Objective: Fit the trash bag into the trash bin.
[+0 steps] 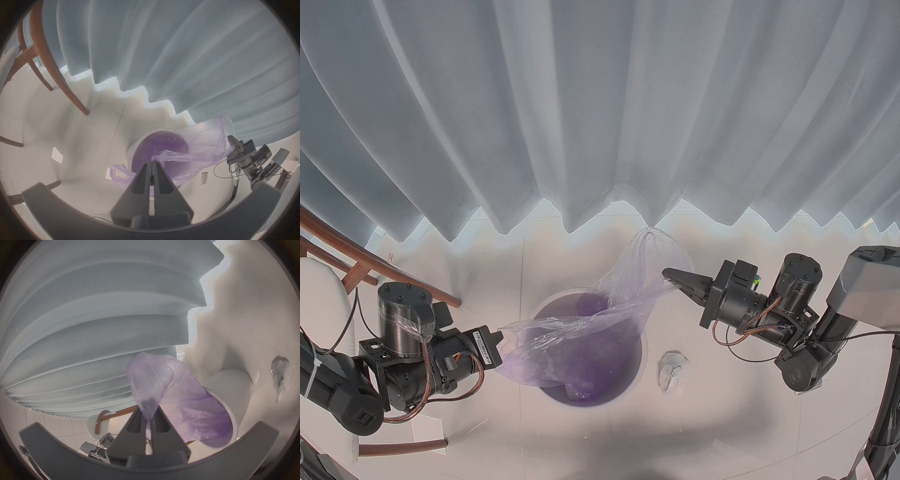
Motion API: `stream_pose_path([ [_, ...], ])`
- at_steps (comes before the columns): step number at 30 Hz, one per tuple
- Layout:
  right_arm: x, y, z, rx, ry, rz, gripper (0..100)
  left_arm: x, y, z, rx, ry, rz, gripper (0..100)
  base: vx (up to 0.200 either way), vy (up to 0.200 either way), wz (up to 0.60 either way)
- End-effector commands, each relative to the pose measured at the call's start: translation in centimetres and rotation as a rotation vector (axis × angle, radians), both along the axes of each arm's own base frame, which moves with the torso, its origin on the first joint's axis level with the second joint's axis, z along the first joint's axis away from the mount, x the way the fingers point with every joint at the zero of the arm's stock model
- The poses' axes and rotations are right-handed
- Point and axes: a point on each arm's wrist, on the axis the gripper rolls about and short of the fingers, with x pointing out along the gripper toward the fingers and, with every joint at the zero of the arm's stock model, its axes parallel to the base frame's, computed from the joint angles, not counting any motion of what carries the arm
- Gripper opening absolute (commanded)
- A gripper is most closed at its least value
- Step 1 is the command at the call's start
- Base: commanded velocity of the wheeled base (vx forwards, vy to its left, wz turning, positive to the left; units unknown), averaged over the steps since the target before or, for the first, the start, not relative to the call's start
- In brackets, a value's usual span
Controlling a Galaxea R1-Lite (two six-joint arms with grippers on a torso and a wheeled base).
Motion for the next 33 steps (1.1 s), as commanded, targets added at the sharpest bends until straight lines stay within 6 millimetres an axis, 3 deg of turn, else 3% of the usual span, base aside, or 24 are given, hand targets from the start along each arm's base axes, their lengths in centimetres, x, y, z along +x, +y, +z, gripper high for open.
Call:
stream_pose_path([
  [1, 0.2, -0.6, 0.2, 0.006, -0.018, -0.002, 0, 0.3, 0.3, 0.0, 0.000, 0.001, 0.017, 0, 0.000, 0.000, 0.00],
  [14, 0.9, -2.4, -0.4, -0.007, 0.000, 0.021, 0, 1.0, 1.5, -0.7, 0.020, 0.024, 0.069, 0, 0.000, 0.000, 0.00],
  [20, 1.8, -3.8, -1.5, -0.019, 0.024, 0.025, 0, 1.4, 2.9, -0.7, 0.062, 0.014, 0.107, 0, 0.000, 0.000, 0.00],
  [28, 2.7, -6.7, -1.1, -0.015, 0.013, -0.001, 0, 1.5, 3.5, -0.7, 0.064, 0.018, 0.130, 0, 0.000, 0.000, 0.00],
  [33, 2.1, -5.9, -1.5, -0.023, 0.027, 0.062, 0, 0.8, 2.9, -1.0, 0.070, 0.028, 0.097, 0, 0.000, 0.000, 0.00],
])
